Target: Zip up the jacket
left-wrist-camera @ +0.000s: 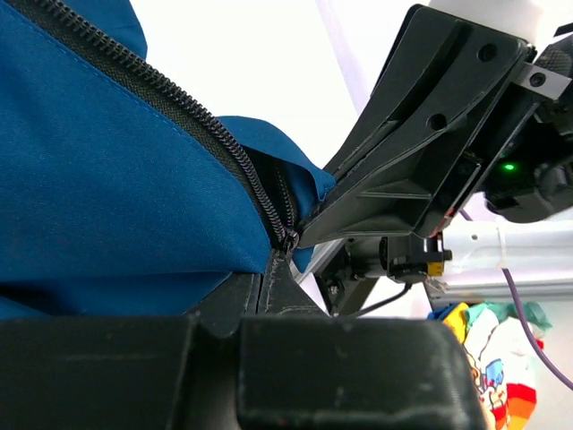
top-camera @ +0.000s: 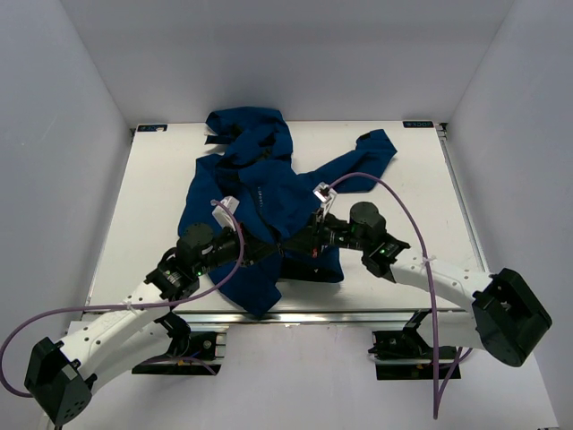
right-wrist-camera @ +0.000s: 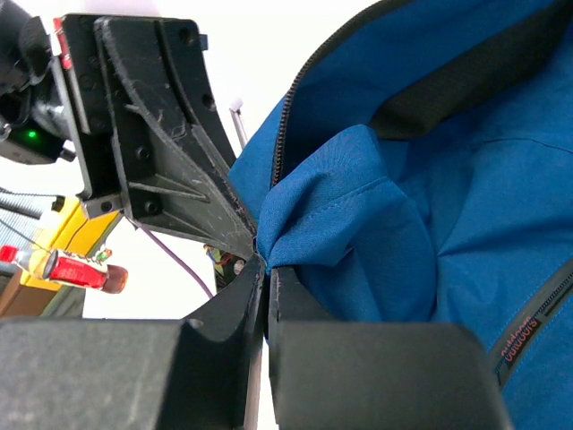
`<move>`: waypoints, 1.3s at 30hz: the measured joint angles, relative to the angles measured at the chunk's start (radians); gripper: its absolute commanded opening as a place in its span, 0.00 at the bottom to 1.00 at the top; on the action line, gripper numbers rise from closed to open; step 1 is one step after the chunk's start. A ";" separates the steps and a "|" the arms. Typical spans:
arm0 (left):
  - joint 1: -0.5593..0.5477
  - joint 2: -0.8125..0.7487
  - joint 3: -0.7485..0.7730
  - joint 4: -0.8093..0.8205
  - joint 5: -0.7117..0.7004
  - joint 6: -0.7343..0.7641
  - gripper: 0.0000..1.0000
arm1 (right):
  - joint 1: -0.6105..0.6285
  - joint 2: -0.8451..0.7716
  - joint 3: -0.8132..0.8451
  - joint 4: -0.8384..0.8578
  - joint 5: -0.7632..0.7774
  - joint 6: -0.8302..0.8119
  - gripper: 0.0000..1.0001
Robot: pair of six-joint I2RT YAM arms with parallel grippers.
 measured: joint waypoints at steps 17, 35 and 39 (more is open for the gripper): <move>0.005 0.003 -0.005 -0.038 -0.092 -0.002 0.00 | 0.013 0.116 0.204 -0.280 0.078 0.026 0.00; -0.011 -0.071 -0.119 -0.041 -0.020 -0.063 0.00 | -0.010 0.190 0.146 -0.229 -0.109 0.068 0.00; -0.019 -0.072 -0.110 -0.102 -0.012 -0.087 0.00 | -0.011 0.197 0.101 -0.172 -0.152 0.072 0.12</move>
